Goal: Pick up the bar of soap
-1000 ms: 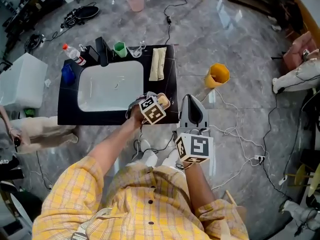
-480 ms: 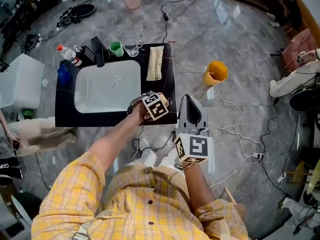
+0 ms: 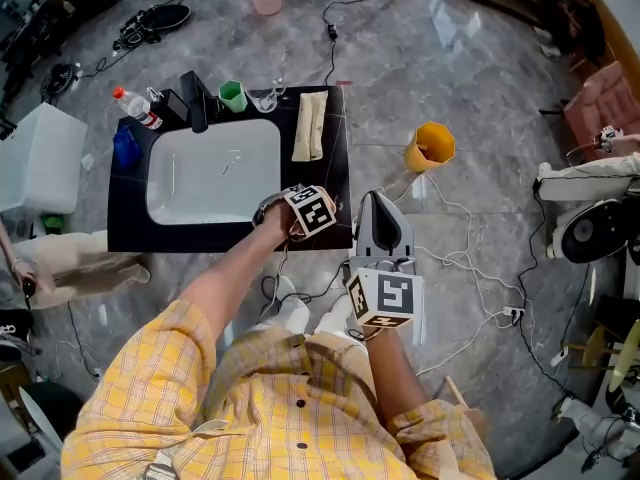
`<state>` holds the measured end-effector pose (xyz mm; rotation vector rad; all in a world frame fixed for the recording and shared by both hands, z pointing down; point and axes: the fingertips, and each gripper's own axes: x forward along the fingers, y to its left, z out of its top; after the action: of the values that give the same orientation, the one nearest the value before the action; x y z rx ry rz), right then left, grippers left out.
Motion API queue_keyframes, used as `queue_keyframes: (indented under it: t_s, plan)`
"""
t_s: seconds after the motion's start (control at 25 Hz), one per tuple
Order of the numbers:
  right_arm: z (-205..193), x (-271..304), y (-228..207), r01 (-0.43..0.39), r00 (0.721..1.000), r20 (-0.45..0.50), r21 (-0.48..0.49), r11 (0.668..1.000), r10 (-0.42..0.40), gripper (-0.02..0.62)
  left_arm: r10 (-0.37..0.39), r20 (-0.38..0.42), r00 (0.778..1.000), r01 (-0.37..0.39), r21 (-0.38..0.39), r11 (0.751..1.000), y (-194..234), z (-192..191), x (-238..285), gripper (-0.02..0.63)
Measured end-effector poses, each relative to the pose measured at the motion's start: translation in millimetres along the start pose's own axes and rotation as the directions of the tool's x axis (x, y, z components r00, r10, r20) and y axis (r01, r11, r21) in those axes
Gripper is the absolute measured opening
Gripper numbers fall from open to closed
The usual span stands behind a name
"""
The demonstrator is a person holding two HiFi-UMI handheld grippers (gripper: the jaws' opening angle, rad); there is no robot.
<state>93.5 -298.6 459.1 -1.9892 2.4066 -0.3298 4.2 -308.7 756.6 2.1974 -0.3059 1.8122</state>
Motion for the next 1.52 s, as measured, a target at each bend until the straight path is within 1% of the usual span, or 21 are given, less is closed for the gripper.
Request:
queue_keyframes:
  t_s: [0.2,0.36,0.52,0.64,0.76,0.88,0.96,1.0,1.08,1.16,1.32,1.4,1.52]
  plan:
    - [-1,0,1,-0.003,1.0,-0.007,0.002,1.0,0.003,0.02,0.007,0.012,1.0,-0.007,0.001,1.0,0,0,0,0.215]
    - [1,0,2,0.0,1.0,-0.001,-0.002,1.0,0.0,0.02,0.011,0.005,1.0,-0.011,-0.006,1.0,0,1,0,0.213]
    - [5,-1,3,-0.002,1.0,-0.001,-0.012,1.0,0.002,0.02,0.016,0.015,1.0,-0.016,-0.041,0.999,-1,0,-2,0.212]
    - [4,-4,4,-0.003,1.0,-0.004,-0.016,1.0,0.003,0.02,0.018,0.04,0.999,-0.014,-0.089,0.996,-2,-1,-4,0.21]
    - [5,-4,5,-0.006,1.0,-0.001,-0.018,1.0,0.006,0.02,0.026,0.069,0.997,-0.017,-0.118,0.993,-1,0,-12,0.209]
    - [6,-5,8,-0.014,1.0,0.004,-0.016,1.0,0.014,0.02,0.04,0.129,0.991,-0.02,-0.155,0.988,0,7,-29,0.209]
    - [8,-6,11,-0.021,1.0,0.009,-0.017,1.0,0.021,0.02,0.066,0.181,0.981,-0.033,-0.179,0.983,1,13,-45,0.209]
    - [8,-7,13,-0.024,1.0,0.012,-0.018,1.0,0.024,0.02,0.085,0.214,0.973,-0.042,-0.196,0.98,1,16,-54,0.207]
    - [10,-8,17,-0.03,0.999,0.015,-0.02,0.999,0.031,0.02,0.128,0.288,0.949,-0.057,-0.242,0.968,2,22,-73,0.207]
    - [11,-8,20,-0.037,0.999,0.019,-0.022,0.999,0.037,0.02,0.176,0.356,0.918,-0.072,-0.288,0.955,2,26,-92,0.207]
    - [15,-11,26,-0.05,0.998,0.028,-0.026,0.998,0.051,0.02,0.272,0.452,0.85,-0.102,-0.366,0.925,5,34,-128,0.207]
    - [17,-13,28,-0.054,0.998,0.03,-0.027,0.998,0.055,0.02,0.322,0.499,0.805,-0.114,-0.403,0.908,4,38,-150,0.207]
    - [19,-17,31,-0.059,0.998,0.032,-0.028,0.998,0.06,0.02,0.424,0.553,0.717,-0.164,-0.458,0.874,4,39,-183,0.206]
